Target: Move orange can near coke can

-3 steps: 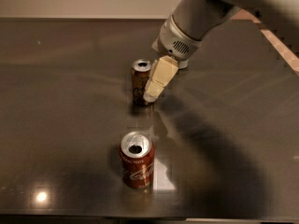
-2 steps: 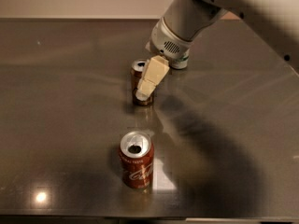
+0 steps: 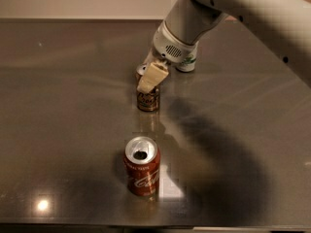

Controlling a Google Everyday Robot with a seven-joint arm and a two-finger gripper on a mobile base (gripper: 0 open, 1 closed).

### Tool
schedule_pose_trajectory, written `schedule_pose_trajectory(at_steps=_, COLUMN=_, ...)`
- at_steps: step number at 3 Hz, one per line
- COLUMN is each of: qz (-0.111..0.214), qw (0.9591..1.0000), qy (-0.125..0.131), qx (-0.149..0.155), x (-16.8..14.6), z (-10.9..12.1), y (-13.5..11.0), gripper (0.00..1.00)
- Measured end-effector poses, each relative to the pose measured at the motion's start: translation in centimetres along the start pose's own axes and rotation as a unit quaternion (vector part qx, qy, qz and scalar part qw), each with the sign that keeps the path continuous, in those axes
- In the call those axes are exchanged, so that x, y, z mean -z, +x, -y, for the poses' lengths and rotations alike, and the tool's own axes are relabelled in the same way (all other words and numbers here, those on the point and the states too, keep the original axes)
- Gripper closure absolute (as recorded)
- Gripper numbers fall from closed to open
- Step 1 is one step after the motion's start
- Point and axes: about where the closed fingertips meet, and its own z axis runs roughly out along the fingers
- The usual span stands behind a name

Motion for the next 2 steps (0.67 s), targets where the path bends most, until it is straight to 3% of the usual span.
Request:
schedule_pose_trajectory(at_steps=1, qz=-0.002, qw=0.9996, qy=-0.013, qx=0.025, x=1.4, z=-1.0, y=0.2, gripper=0.82)
schedule_pose_trajectory(at_steps=2, qz=-0.001, qw=0.9971, qy=-0.042, qx=0.064, x=3.5, z=-3.0, y=0.8, gripper=1.00)
